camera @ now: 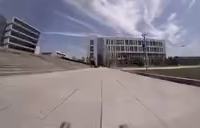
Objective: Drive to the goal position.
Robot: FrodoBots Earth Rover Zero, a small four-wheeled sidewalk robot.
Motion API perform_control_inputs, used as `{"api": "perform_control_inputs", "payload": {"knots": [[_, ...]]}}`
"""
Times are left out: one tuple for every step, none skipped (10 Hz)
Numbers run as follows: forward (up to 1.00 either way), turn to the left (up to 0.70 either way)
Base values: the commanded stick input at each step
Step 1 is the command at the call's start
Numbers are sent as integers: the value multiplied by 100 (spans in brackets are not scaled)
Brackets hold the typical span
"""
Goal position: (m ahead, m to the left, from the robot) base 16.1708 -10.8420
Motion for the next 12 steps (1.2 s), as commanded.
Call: {"api": "perform_control_inputs", "payload": {"knots": [[70, 0], [70, 0], [70, 0], [70, 0], [70, 0], [70, 0], [70, 0], [70, 0], [70, 0], [70, 0], [70, 0], [70, 0]]}}
